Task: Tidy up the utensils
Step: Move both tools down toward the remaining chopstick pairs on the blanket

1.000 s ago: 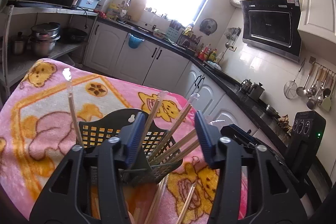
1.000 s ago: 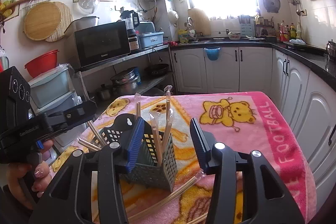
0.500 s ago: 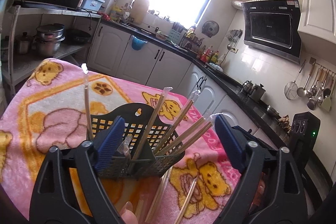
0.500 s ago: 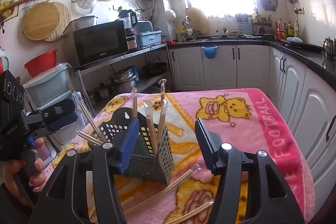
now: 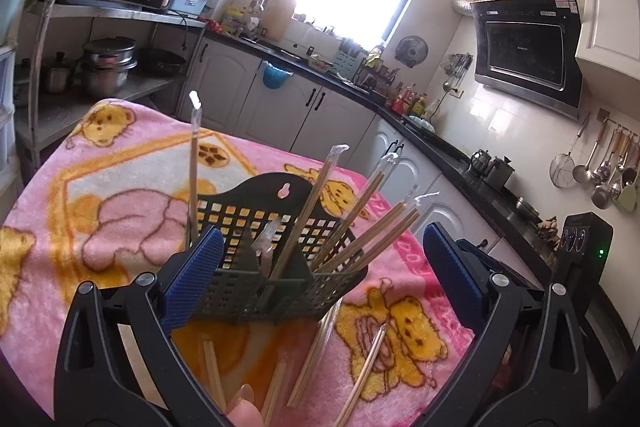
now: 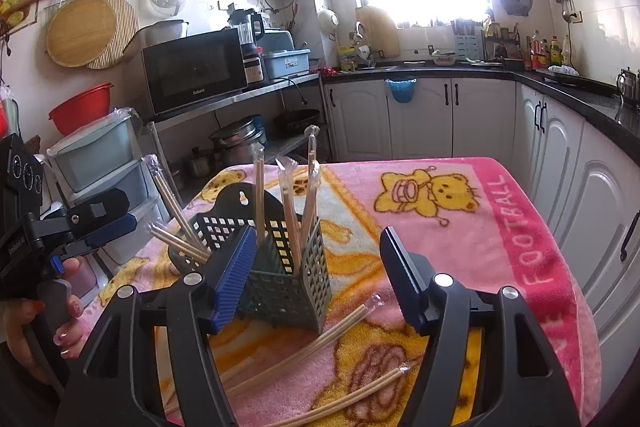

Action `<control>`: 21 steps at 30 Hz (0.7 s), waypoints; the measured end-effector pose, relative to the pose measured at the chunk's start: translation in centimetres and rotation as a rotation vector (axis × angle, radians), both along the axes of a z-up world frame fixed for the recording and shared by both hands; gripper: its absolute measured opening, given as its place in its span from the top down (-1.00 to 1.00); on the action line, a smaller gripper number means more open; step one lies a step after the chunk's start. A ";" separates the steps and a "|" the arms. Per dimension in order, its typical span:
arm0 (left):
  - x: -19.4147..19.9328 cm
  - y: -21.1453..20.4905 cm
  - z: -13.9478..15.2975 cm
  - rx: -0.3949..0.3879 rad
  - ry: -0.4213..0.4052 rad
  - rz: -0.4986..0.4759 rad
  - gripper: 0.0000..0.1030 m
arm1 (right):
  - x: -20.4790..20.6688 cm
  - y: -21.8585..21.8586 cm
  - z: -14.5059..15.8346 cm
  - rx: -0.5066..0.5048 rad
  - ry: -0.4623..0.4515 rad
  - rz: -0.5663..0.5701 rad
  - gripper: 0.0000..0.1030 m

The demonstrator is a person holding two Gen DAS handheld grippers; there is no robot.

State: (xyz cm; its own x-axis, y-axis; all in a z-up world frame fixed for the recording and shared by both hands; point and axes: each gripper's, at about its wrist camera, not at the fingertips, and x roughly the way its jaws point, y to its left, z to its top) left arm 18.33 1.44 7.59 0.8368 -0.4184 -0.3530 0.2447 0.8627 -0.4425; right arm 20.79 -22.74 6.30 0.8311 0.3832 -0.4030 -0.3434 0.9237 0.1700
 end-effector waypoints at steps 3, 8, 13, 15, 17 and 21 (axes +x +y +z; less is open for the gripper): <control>-0.2 0.2 -0.6 0.001 0.017 0.004 -0.79 | -0.1 0.0 -0.2 -0.007 0.008 0.003 -0.21; -0.3 0.9 -1.9 -0.004 0.056 0.019 -0.79 | -0.2 0.1 -0.9 -0.017 0.024 0.010 -0.21; -0.3 1.3 -3.1 0.003 0.091 0.031 -0.79 | -0.3 0.1 -1.6 -0.028 0.042 0.013 -0.21; -0.4 1.4 -3.7 0.010 0.108 0.033 -0.79 | -0.3 0.1 -1.9 -0.034 0.050 0.016 -0.21; -0.3 1.4 -4.3 0.018 0.127 0.034 -0.79 | -0.3 0.1 -2.2 -0.040 0.060 0.016 -0.22; -0.2 1.5 -5.5 0.038 0.164 0.040 -0.79 | -0.1 0.1 -3.3 -0.052 0.087 0.018 -0.22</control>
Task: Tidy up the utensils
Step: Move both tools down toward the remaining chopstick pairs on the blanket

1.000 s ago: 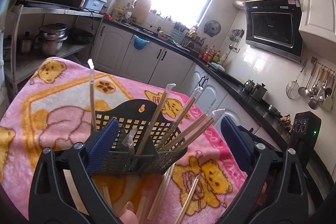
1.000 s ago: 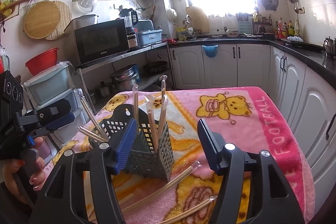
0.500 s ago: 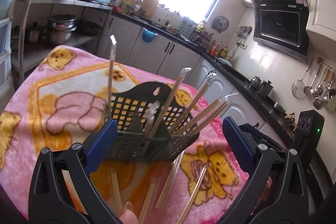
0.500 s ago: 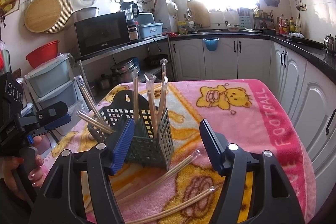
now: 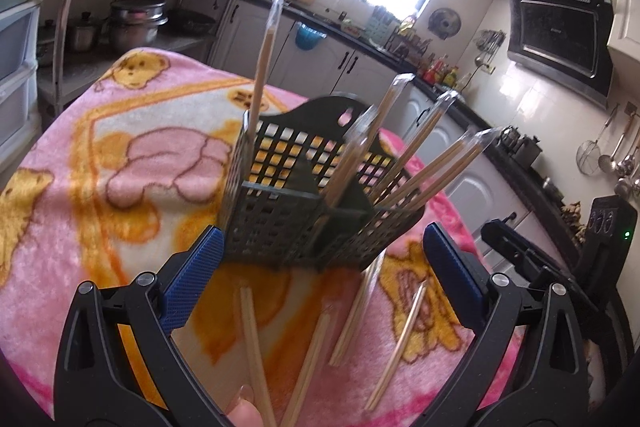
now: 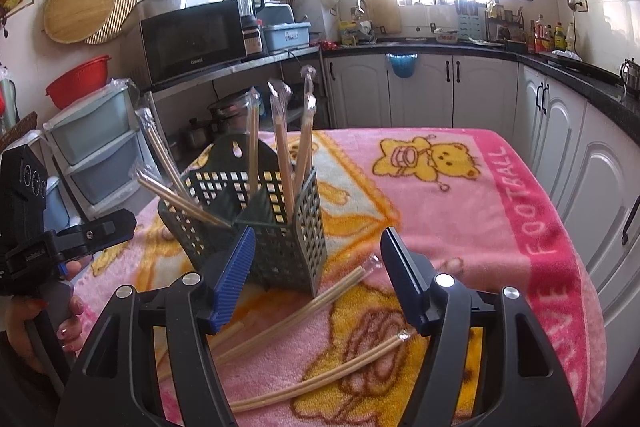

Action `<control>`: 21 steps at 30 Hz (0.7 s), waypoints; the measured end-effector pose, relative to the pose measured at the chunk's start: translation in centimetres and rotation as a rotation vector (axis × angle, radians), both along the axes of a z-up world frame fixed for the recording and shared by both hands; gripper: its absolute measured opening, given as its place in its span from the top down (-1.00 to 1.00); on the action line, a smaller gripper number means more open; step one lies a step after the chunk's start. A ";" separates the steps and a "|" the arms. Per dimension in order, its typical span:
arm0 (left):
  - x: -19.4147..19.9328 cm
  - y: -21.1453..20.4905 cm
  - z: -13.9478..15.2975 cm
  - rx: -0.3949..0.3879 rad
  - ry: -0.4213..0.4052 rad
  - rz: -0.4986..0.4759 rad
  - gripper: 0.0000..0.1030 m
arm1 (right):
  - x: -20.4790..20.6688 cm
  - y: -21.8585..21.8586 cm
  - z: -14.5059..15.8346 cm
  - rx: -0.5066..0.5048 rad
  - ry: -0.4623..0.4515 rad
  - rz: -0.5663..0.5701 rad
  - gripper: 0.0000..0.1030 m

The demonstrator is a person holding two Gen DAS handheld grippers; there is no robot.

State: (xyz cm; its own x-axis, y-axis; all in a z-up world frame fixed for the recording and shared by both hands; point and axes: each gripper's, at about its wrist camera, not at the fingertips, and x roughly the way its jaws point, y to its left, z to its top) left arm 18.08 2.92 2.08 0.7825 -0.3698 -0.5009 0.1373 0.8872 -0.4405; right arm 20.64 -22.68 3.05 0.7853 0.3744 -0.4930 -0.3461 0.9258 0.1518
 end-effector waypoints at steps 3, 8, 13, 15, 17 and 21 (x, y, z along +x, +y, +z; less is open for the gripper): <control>0.2 -0.1 -0.8 0.017 0.027 0.005 -0.79 | 0.3 -0.1 -0.6 -0.007 0.018 -0.003 -0.22; 0.6 -0.5 -2.0 0.074 0.063 0.012 -0.79 | 0.8 -0.4 -1.6 -0.015 0.046 -0.009 -0.22; 1.0 -1.2 -3.2 0.128 0.094 0.011 -0.79 | 1.5 -0.6 -2.7 -0.029 0.078 -0.015 -0.22; 1.4 -1.3 -3.8 0.141 0.120 0.009 -0.79 | 1.9 -0.7 -3.1 -0.033 0.089 -0.015 -0.22; 1.8 -1.4 -4.4 0.153 0.148 0.008 -0.79 | 2.3 -0.7 -3.6 -0.040 0.102 -0.017 -0.22; 2.6 -1.2 -5.9 0.164 0.207 0.013 -0.79 | 3.1 -0.9 -4.8 -0.056 0.129 -0.023 -0.22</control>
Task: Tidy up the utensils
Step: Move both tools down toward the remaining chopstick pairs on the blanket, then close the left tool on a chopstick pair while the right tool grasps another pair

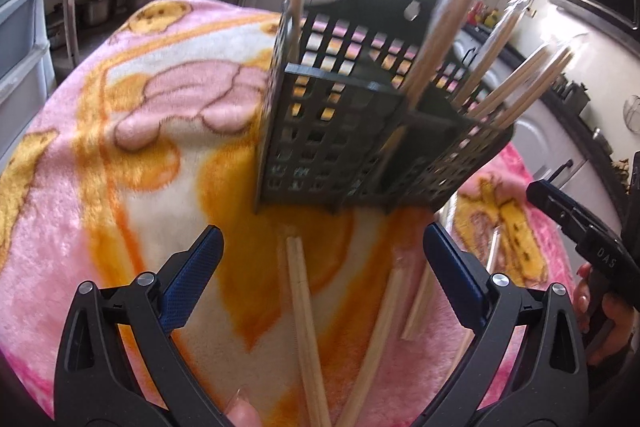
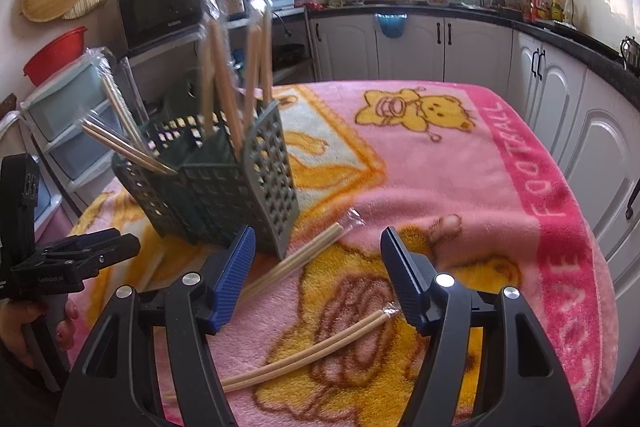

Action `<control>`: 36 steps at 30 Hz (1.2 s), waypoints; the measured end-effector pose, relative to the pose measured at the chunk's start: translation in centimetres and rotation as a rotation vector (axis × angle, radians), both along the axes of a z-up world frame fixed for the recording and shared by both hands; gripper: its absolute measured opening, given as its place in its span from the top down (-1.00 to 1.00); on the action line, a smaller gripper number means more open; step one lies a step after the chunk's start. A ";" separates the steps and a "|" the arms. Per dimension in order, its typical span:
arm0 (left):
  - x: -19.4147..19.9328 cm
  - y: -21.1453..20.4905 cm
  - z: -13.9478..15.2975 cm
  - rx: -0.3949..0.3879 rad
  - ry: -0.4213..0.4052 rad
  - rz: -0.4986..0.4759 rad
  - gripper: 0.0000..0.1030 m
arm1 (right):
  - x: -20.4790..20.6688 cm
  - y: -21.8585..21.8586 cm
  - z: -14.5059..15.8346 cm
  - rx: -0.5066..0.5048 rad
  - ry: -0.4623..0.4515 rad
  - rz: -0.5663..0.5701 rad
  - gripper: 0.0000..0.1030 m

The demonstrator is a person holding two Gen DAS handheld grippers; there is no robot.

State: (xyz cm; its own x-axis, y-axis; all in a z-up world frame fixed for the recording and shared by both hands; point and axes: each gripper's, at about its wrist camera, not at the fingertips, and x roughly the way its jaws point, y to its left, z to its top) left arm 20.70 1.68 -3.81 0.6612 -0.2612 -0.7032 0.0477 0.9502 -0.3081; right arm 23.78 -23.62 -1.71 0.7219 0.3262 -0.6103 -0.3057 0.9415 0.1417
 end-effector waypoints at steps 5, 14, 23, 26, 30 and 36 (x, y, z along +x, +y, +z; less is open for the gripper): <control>0.7 0.1 -1.1 -0.005 0.033 -0.007 -0.52 | 1.3 -0.4 -1.2 -0.017 0.034 -0.018 -0.22; 2.0 0.2 -2.6 -0.037 0.094 -0.006 -0.07 | 3.8 -0.9 -2.6 -0.041 0.069 -0.036 -0.22; 2.5 -0.1 -3.1 -0.009 0.096 0.016 0.15 | 7.7 -0.7 -4.2 -0.049 0.126 -0.030 -0.12; 2.6 -0.1 -3.2 0.002 0.098 0.031 0.37 | 9.0 -0.5 -4.8 -0.043 0.154 -0.025 0.00; 2.5 0.4 -3.4 -0.004 0.100 0.048 0.60 | 10.7 0.0 -5.9 -0.030 0.202 -0.017 0.11; 2.2 0.8 -3.7 -0.017 0.098 0.054 0.72 | 11.6 0.5 -6.6 -0.009 0.239 -0.011 0.26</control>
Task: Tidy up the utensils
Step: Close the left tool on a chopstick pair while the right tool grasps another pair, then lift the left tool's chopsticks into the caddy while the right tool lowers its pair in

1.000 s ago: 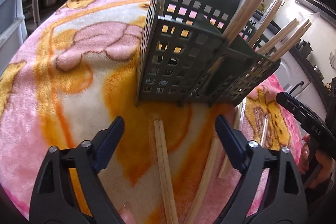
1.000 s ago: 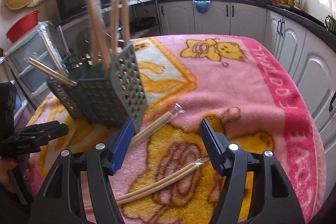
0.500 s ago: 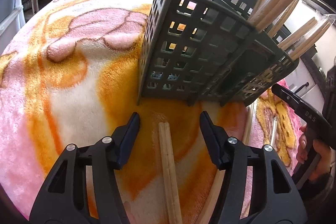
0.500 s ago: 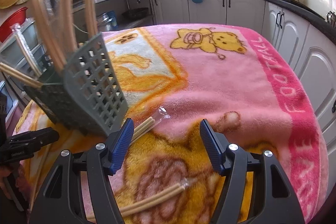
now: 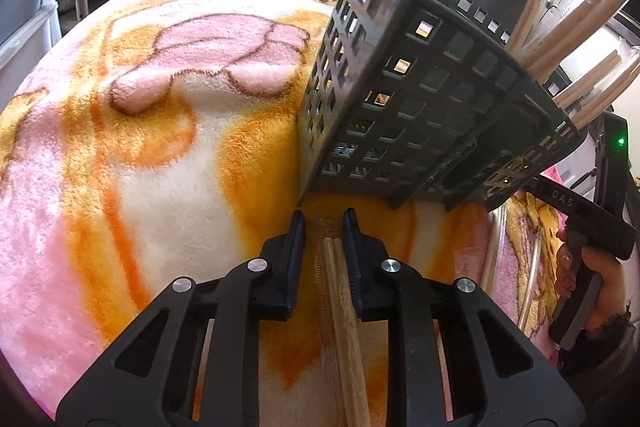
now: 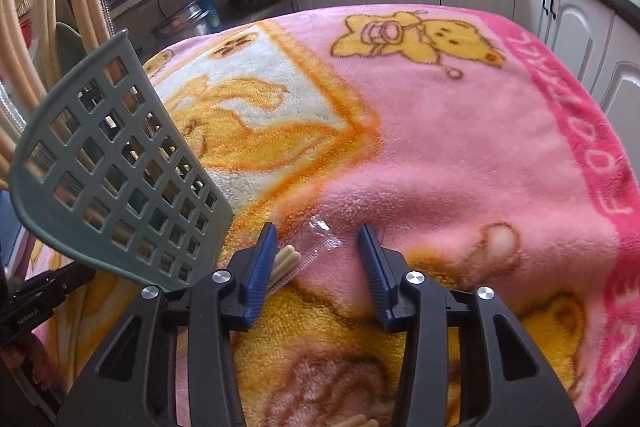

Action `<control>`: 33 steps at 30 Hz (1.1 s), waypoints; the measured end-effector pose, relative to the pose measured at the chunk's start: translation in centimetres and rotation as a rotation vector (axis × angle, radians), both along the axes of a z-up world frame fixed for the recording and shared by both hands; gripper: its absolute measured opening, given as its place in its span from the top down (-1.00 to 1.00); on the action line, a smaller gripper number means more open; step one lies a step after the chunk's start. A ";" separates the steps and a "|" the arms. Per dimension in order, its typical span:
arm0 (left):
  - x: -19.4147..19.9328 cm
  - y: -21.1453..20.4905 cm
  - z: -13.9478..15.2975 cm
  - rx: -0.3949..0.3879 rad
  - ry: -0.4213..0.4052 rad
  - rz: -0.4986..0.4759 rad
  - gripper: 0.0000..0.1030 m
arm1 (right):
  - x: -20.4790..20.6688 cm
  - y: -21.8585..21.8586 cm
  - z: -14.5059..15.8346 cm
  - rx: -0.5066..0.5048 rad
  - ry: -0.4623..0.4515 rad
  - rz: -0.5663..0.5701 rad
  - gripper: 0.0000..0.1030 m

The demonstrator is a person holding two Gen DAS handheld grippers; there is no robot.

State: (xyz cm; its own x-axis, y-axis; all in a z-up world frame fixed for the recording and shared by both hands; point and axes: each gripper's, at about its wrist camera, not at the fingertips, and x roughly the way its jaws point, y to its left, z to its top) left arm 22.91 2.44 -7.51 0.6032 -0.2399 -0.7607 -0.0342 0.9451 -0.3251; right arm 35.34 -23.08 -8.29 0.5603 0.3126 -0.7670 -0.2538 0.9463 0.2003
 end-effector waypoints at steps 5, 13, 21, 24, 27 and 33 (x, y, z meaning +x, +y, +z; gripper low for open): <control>0.0 0.3 -0.1 -0.004 -0.003 0.000 0.75 | -0.4 0.1 -0.1 -0.001 0.000 0.020 0.69; 0.4 2.3 -0.2 -0.038 -0.001 0.003 0.80 | -2.4 -0.6 1.2 0.046 -0.029 0.009 0.87; -0.3 4.4 0.2 -0.082 -0.017 0.013 0.87 | -5.4 -2.0 4.8 0.121 -0.125 -0.009 0.88; -0.8 4.8 0.9 -0.087 -0.042 0.013 0.87 | -7.1 -2.5 6.4 0.141 -0.171 -0.008 0.89; -1.6 5.1 2.1 -0.093 -0.072 0.013 0.88 | -8.4 -2.8 7.7 0.162 -0.207 -0.005 0.89; -3.2 4.7 5.1 -0.106 -0.146 0.005 0.88 | -11.5 -2.6 10.8 0.185 -0.300 0.022 0.89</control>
